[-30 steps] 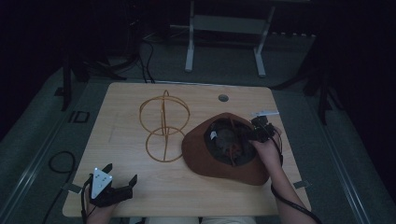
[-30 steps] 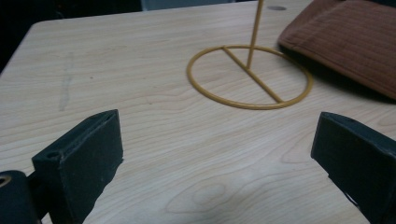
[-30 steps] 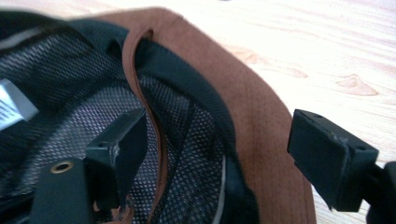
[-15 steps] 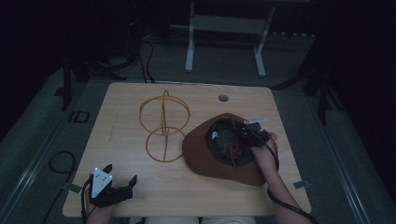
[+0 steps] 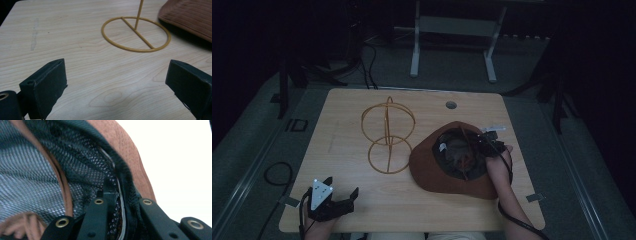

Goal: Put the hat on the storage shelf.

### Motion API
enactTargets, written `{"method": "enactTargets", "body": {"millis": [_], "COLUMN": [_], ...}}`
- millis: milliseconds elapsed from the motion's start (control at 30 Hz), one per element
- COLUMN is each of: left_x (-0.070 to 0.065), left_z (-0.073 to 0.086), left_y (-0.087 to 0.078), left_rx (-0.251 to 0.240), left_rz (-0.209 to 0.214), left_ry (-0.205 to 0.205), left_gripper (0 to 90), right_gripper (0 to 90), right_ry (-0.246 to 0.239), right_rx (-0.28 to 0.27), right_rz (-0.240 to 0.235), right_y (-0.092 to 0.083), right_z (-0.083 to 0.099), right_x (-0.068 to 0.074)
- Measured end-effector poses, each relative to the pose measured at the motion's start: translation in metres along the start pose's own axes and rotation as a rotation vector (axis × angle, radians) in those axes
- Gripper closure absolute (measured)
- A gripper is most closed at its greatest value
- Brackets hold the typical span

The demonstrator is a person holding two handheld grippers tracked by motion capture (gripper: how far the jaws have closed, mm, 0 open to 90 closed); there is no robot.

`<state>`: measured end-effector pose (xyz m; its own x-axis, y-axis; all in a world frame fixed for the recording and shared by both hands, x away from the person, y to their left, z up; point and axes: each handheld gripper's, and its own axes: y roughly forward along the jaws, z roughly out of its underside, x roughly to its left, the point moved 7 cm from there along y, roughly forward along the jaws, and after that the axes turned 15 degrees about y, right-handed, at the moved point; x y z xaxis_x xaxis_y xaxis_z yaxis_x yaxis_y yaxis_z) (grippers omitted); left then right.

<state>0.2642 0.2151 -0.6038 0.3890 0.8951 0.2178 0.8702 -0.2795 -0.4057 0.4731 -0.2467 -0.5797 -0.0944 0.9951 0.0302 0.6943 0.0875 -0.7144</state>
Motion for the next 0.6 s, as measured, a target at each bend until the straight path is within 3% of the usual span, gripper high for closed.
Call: {"method": "enactTargets", "body": {"millis": [100, 133, 267, 367, 600], "left_x": [-0.004, -0.007, -0.017, -0.032, -0.068], "left_z": [-0.003, -0.004, -0.014, -0.028, -0.054], "left_y": [0.0, 0.0, 0.0, 0.002, 0.006], "left_rx": [-0.002, -0.002, -0.002, -0.011, -0.001], "left_rz": [0.037, 0.044, 0.064, 0.115, 0.237], "left_ry": [-0.036, -0.031, -0.007, -0.012, 0.088], "left_gripper": [4.6, 4.7, 4.6, 5.0, 5.5], "right_gripper": [84.1, 84.0, 84.1, 84.2, 84.1], "right_ry": [0.055, 0.082, 0.092, 0.119, 0.121], "right_rx": [-0.043, -0.061, -0.111, -0.15, -0.183], "right_rz": [-0.059, -0.079, -0.103, -0.14, -0.179], "right_y": [-0.015, -0.022, -0.037, -0.053, -0.075], "right_z": [-0.011, -0.015, -0.022, -0.029, -0.029], "right_x": [-0.005, -0.008, -0.013, -0.018, -0.02]}}
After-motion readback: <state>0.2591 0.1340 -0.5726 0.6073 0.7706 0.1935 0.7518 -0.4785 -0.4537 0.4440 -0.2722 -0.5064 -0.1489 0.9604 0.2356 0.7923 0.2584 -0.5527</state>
